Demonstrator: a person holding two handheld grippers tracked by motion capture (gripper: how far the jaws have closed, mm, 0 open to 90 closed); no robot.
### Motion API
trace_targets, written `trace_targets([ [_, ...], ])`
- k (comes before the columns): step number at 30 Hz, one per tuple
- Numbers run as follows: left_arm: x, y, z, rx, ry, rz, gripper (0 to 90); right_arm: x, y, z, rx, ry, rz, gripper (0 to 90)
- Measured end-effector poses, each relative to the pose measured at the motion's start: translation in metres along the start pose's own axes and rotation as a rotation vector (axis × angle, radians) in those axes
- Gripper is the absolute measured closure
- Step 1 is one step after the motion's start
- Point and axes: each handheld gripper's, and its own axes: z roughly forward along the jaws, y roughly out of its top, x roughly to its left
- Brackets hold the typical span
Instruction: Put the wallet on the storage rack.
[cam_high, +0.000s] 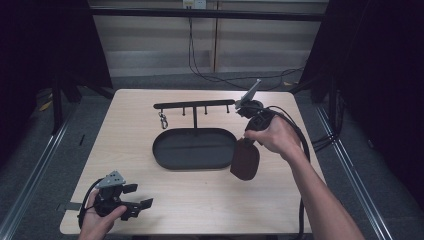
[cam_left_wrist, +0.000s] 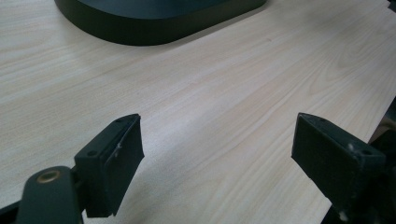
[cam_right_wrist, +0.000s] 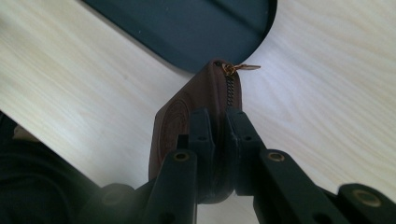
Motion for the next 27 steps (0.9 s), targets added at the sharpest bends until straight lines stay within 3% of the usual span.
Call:
trace_targets([
  [3, 0.000, 0.000, 0.001, 0.004, 0.001, -0.003, 16.4, -0.002, 0.004, -0.001, -0.011, -0.012, 0.005, 82.4],
  [27, 0.000, 0.001, 0.002, 0.006, -0.005, -0.005, 16.3, -0.023, 0.031, 0.011, -0.088, 0.059, 0.094, 82.8],
])
